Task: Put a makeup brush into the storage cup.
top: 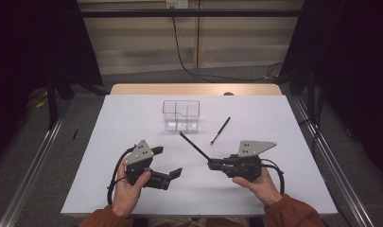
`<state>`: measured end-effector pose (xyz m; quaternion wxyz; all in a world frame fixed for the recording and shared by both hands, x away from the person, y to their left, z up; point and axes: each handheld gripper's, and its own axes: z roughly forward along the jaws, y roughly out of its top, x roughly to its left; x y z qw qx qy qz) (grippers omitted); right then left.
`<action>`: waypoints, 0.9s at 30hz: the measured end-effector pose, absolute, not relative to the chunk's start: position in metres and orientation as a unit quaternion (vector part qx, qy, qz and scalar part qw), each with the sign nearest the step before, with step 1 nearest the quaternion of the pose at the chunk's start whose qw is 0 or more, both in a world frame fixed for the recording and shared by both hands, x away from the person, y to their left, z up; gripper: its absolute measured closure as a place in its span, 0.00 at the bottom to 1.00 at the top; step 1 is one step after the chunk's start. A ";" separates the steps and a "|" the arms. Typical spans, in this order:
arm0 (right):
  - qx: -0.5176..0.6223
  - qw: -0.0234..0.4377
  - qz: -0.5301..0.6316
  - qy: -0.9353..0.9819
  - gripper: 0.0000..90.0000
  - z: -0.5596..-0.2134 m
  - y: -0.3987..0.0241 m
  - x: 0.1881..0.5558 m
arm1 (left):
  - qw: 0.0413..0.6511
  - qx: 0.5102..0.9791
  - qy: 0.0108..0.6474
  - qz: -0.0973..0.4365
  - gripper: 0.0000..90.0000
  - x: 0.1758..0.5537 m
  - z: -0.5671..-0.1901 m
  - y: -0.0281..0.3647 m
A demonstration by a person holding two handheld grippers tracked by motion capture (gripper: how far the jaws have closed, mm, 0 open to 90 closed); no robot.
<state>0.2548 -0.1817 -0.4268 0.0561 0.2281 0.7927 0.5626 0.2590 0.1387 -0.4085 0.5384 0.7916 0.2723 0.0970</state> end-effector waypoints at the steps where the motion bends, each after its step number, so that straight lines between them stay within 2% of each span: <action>1: 0.229 0.057 0.561 0.793 0.93 -0.427 -0.182 0.255 | 0.540 0.791 0.273 0.095 0.03 0.259 -0.409 0.137; 16: 0.229 0.059 0.564 0.792 0.93 -0.428 -0.180 0.253 | 0.565 0.776 0.260 0.105 0.04 0.264 -0.396 0.117; 25: 0.227 0.058 0.561 0.794 0.93 -0.429 -0.179 0.253 | 0.573 0.775 0.245 0.103 0.10 0.266 -0.391 0.104; 27: 0.230 0.058 0.563 0.792 0.93 -0.429 -0.179 0.253 | 0.570 0.775 0.247 0.117 0.12 0.265 -0.391 0.103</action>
